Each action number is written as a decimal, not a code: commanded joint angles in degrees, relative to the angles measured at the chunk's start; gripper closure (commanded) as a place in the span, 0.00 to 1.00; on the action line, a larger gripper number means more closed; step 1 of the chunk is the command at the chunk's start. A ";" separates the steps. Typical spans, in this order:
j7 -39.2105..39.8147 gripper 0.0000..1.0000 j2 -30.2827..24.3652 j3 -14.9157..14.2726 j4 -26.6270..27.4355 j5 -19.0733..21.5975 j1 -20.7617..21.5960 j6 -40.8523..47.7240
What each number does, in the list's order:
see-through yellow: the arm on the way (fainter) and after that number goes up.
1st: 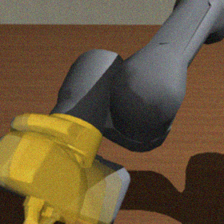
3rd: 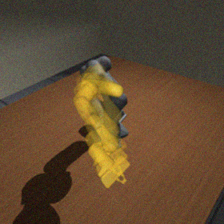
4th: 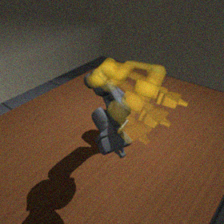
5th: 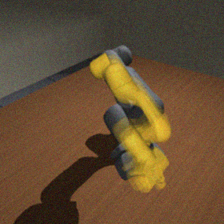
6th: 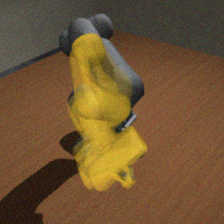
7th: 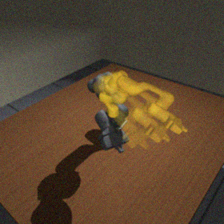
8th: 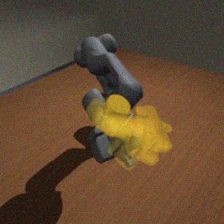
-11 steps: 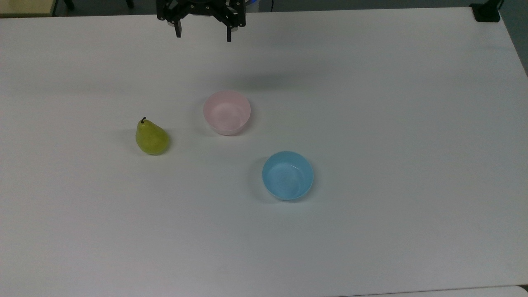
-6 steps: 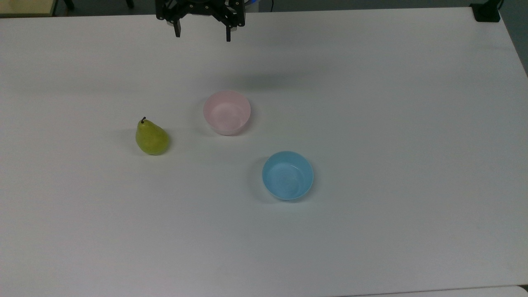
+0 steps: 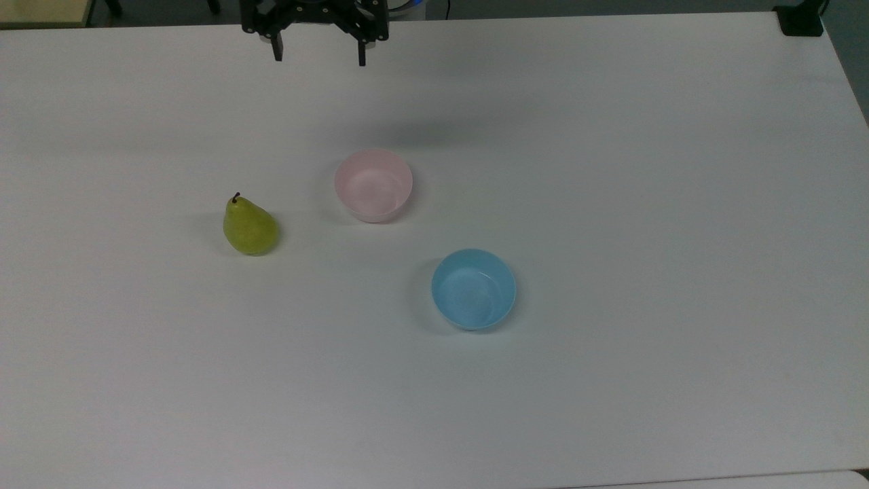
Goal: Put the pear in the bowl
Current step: 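Move the open gripper over the green pear and lower onto it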
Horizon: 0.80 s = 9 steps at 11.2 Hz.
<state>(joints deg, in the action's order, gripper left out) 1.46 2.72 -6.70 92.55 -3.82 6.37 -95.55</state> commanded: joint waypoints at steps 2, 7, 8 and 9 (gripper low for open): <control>11.60 0.00 0.18 -0.77 -0.60 1.09 -4.77 0.27; 18.13 0.00 6.15 -0.77 -2.46 2.68 -11.03 -6.65; 18.31 0.00 7.29 -0.77 -2.46 2.68 -11.64 -8.76; 18.40 0.00 8.69 -0.77 -2.37 2.68 -12.00 -10.69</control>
<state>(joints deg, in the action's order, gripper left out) 17.90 8.21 -7.16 91.43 -2.33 -4.94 -102.66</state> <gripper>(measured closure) 0.000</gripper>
